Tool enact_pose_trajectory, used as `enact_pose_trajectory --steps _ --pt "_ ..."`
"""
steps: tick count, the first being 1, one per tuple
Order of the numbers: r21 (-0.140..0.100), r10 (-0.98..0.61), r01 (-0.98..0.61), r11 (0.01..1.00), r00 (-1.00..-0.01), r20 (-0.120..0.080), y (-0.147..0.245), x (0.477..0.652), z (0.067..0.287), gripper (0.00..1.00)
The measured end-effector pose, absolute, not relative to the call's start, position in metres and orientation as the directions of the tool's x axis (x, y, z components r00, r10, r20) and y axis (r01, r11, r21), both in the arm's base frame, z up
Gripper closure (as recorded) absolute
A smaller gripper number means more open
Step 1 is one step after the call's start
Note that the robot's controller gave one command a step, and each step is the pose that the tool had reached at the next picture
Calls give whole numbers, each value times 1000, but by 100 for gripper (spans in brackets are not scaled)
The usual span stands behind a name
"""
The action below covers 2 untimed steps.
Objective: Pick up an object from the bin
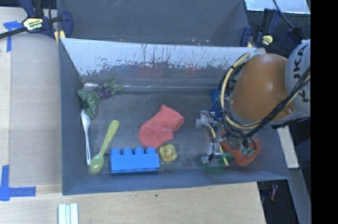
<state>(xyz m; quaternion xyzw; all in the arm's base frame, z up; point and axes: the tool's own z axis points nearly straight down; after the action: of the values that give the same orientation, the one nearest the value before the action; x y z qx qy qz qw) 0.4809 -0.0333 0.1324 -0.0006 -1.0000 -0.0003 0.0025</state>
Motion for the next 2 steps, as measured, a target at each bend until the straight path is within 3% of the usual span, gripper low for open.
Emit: enact_pose_trajectory --steps 1,2 --pt "0 0 0 1000 -1000 -2 -34 483 136 0" --pt "0 76 76 997 -997 -7 -4 535 105 0"
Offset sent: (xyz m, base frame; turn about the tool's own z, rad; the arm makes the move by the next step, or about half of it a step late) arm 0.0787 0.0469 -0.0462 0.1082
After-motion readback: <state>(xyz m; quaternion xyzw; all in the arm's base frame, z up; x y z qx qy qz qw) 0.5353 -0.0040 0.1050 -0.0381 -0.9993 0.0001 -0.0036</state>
